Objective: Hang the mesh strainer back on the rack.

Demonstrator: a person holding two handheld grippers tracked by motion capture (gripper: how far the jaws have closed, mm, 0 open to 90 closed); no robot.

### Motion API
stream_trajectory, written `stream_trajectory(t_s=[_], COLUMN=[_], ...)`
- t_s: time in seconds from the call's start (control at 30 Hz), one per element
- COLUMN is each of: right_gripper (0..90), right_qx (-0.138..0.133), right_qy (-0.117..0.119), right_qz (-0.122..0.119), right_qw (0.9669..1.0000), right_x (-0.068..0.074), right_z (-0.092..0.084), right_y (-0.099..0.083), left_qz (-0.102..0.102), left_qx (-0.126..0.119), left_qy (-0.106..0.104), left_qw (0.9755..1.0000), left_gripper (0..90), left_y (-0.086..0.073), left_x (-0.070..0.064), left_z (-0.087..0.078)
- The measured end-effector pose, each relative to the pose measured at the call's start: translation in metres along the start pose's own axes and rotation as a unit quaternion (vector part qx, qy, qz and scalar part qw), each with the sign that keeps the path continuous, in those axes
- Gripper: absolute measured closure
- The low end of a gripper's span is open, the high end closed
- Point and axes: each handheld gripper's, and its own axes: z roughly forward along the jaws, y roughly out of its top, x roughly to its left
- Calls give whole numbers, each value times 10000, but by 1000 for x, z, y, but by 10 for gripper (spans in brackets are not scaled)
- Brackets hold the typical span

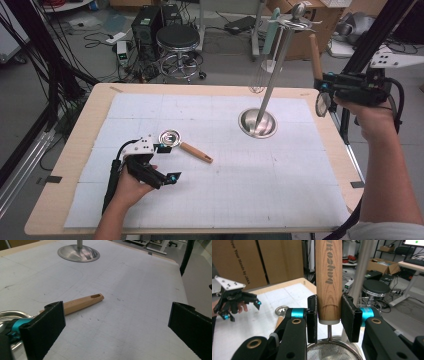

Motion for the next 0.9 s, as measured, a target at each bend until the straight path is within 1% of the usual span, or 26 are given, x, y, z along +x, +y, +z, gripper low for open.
stream_trajectory(t_s=[0.2,0.37,0.43,0.57,0.7,0.9], right_gripper=[686,686,686,686,686,686], right_qx=[51,146,124,159,277,300], right_qy=[-210,-350,-372,-431,-464,-424], right_qz=[-1,5,51,128,151,205], right_qw=[9998,9993,9992,9989,9984,9984], right_x=[-7,-13,-16,-22,-25,-26], right_z=[-9,-12,-12,-9,-2,8], right_y=[13,18,19,19,17,15], left_qz=[-14,-19,-23,-27,-43,-50], left_qx=[-13,-12,-13,-37,-42,-39], left_qy=[6,3,18,11,12,32], left_qw=[10000,10000,10000,10000,10000,10000], left_gripper=[16,16,16,16,16,16], left_y=[0,-1,-1,-1,-1,-1], left_x=[1,1,1,1,2,2], left_z=[-1,0,-1,-2,-3,-3])
